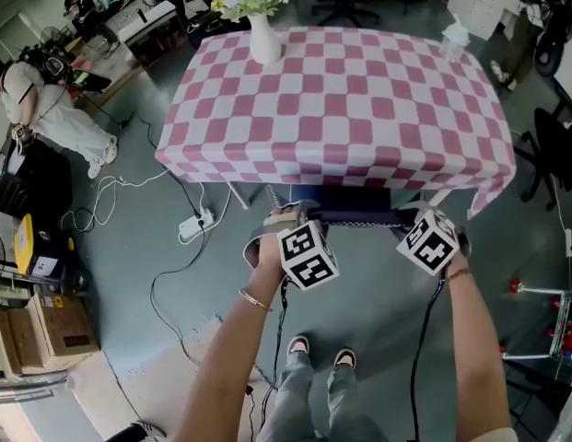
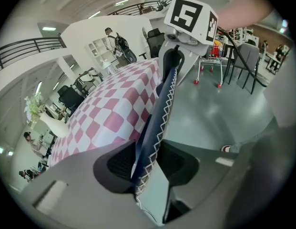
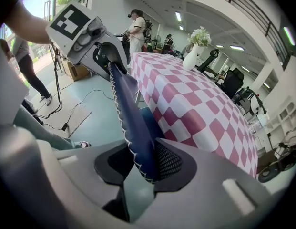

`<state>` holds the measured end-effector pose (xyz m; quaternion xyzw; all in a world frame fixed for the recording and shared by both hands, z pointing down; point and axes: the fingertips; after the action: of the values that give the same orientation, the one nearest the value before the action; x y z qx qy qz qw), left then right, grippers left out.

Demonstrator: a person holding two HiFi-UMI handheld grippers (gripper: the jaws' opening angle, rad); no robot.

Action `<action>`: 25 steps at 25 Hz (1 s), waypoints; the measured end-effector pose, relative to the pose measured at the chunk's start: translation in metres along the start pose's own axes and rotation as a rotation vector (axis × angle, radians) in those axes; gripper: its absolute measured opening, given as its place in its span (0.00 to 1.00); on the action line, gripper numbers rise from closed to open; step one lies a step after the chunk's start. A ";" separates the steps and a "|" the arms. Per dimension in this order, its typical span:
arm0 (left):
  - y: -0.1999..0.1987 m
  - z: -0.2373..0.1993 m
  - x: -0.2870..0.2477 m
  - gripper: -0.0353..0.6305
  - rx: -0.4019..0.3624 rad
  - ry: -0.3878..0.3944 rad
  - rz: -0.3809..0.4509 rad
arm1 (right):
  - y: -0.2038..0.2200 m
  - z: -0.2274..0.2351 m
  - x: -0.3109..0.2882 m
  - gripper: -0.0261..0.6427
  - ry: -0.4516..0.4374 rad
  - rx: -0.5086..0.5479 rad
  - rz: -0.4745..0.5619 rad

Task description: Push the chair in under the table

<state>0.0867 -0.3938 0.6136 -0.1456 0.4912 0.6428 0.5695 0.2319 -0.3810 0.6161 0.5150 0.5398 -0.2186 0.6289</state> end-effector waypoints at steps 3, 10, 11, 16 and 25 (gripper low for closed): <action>-0.002 -0.003 0.001 0.25 -0.009 -0.022 0.019 | -0.001 0.001 0.000 0.21 -0.004 0.002 0.001; -0.002 -0.001 0.002 0.25 -0.009 -0.003 0.014 | 0.002 -0.001 -0.001 0.22 0.003 -0.011 -0.005; -0.002 -0.001 0.002 0.25 -0.011 -0.002 0.014 | 0.002 -0.001 0.000 0.22 0.003 -0.012 -0.005; -0.002 0.002 0.003 0.25 -0.022 0.020 0.027 | 0.002 -0.003 0.000 0.22 -0.010 -0.017 -0.015; 0.001 0.004 0.011 0.31 0.027 0.008 0.070 | 0.005 -0.008 0.005 0.24 0.045 0.019 -0.030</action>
<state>0.0842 -0.3838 0.6076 -0.1232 0.5067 0.6553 0.5465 0.2338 -0.3704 0.6144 0.5179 0.5593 -0.2214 0.6082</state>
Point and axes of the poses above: the fingertips, and each gripper's own axes: x backward along the fingers, z to its right, y out of its underside, and after that the axes turned 6 degrees about -y, right-handed
